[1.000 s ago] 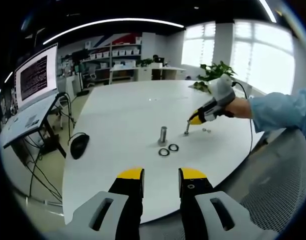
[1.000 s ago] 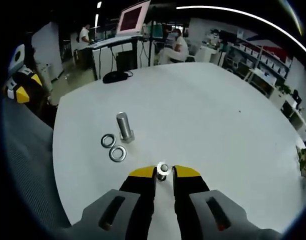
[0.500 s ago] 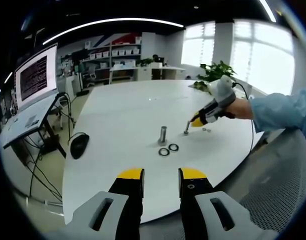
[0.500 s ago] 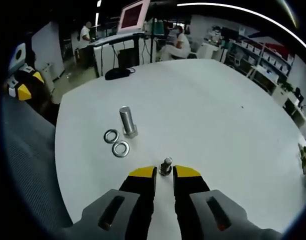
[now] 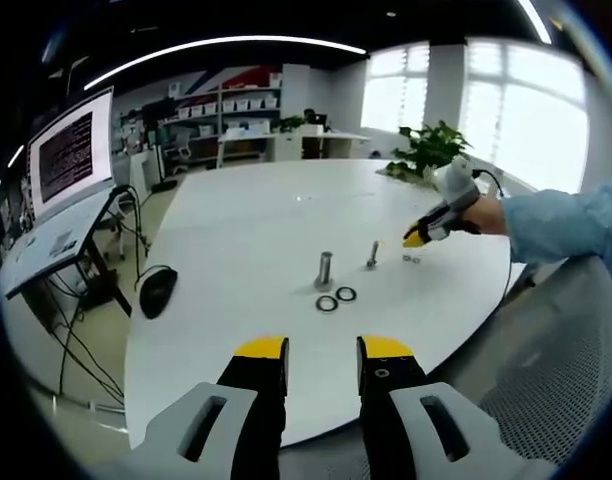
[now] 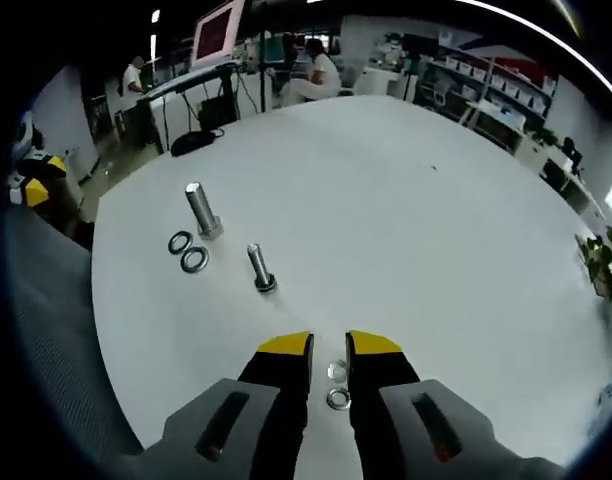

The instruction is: Place the washer onto the threaded stud by aligning its center hole with the stud, sliding it down to the base, and recovering from edge contact or off-axis alignment until the washer reaches the visible bottom stop.

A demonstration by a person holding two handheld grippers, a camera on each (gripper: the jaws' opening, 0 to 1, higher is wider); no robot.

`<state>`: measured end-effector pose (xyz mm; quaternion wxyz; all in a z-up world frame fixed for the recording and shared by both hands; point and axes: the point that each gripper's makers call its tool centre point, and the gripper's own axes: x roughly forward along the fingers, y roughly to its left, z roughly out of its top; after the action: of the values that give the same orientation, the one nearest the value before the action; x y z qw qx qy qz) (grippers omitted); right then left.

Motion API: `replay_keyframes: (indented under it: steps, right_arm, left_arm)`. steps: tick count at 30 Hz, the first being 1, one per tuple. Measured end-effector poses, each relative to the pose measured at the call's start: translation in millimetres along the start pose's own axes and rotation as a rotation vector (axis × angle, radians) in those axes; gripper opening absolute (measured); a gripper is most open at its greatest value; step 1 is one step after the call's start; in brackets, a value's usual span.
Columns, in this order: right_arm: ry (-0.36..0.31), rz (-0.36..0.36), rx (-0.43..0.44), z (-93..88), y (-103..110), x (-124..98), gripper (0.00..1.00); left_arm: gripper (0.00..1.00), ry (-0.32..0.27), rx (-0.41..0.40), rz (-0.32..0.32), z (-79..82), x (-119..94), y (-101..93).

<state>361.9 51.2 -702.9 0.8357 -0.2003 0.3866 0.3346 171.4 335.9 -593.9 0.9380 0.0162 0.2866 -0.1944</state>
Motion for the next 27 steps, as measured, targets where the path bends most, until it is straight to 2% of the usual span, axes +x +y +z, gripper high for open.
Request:
replay_keyframes:
  steps: [5, 9, 12, 16, 27]
  right_arm:
    - [0.070, 0.006, 0.004, -25.6, -3.9, -0.3, 0.15]
    - [0.111, 0.025, -0.001, -36.3, -2.1, 1.0, 0.15]
    - [0.130, 0.046, 0.008, -42.1, 4.6, 2.5, 0.16]
    - [0.153, 0.033, -0.006, -47.8, 2.4, 4.7, 0.16]
    - [0.161, 0.024, 0.015, -54.7, -0.4, 7.4, 0.18]
  left_arm:
    - [0.25, -0.001, 0.001, -0.002, 0.3, 0.1, -0.2]
    - [0.25, -0.001, 0.001, -0.003, 0.5, 0.0, -0.4]
    - [0.25, -0.004, 0.000, -0.002, 0.8, -0.1, -0.2]
    - [0.25, -0.005, -0.004, -0.001, 0.7, -0.5, 0.1]
    - [0.25, -0.003, 0.002, -0.002, 0.5, -0.5, 0.1]
